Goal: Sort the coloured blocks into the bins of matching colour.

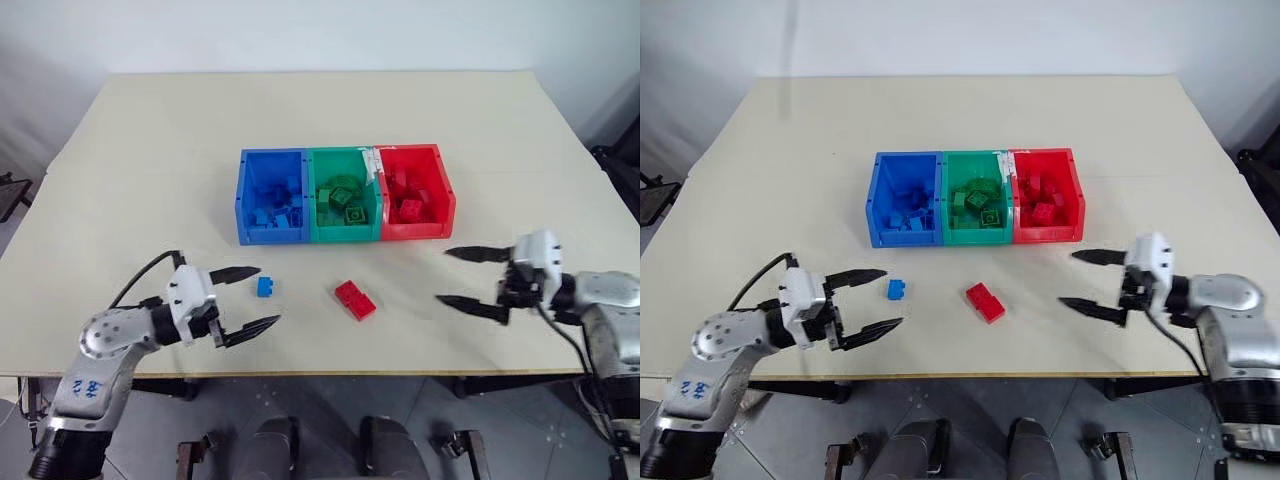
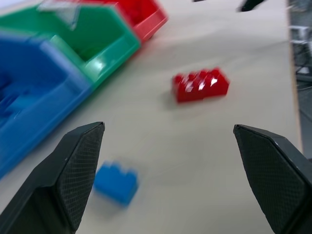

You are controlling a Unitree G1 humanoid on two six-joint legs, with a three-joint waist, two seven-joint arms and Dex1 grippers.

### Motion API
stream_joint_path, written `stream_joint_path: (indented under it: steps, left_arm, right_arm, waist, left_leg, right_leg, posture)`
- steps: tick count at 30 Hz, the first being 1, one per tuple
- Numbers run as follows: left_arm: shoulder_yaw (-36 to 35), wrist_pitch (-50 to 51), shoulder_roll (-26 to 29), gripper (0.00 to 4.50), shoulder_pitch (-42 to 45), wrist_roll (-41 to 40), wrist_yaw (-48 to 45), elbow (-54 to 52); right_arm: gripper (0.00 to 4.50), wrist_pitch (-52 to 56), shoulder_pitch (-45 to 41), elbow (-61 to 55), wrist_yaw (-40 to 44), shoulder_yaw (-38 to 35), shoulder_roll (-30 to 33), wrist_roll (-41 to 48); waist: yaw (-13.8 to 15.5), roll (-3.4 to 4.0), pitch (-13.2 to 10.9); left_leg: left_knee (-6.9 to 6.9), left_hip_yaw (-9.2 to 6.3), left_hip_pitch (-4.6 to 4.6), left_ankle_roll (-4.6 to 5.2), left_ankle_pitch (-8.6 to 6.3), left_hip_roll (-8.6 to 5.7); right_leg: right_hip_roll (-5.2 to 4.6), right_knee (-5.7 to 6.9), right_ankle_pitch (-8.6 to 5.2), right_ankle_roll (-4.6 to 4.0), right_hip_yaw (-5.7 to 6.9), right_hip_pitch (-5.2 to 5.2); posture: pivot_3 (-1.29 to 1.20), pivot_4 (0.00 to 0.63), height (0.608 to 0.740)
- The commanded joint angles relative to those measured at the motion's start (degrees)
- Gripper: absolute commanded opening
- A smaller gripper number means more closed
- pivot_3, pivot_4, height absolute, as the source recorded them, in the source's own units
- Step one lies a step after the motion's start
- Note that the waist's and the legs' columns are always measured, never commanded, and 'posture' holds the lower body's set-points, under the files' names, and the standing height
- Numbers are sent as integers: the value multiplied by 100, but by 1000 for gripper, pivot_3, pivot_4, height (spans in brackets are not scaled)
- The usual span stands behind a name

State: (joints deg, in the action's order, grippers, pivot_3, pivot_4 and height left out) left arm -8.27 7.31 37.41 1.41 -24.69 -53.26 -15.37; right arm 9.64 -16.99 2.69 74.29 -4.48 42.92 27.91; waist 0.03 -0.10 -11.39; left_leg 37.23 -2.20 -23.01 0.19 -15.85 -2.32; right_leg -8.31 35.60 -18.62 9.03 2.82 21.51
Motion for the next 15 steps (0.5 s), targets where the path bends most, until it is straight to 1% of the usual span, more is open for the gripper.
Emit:
stream_joint_path:
  steps: [1,5,8,15]
  left_arm:
    - [-351,104,131,4500,-351,-188,47,-399]
    - [-503,161,159,4500,-639,-201,108,-645]
    - [-576,220,151,4500,-777,-223,147,-774]
    - [-551,349,135,4500,-810,-232,189,-962]
  right_arm:
    - [4479,601,169,-968,-495,572,-364,-9]
    - [4479,738,298,-1228,-1193,899,-804,-358]
    - [4479,592,398,-1193,-1590,1068,-1027,-721]
    - [4479,373,579,-1058,-2026,1310,-1301,-1193]
  waist:
    - [10,0,0]
    - [107,0,0]
    - [143,0,0]
    - [122,0,0]
  left_leg:
    - [1,-3,0,-1,-1,0]
    - [6,-10,-3,-1,-3,-13]
    - [7,-10,-3,0,-3,-14]
    - [1,-9,-2,-1,-3,-11]
  right_leg:
    - [0,0,0,0,0,0]
    - [-11,-10,0,-1,0,4]
    - [-12,-10,0,-1,0,4]
    - [-4,-7,0,-2,1,7]
  posture:
    - [0,150,740]
    - [0,150,740]
    - [0,150,740]
    - [0,150,740]
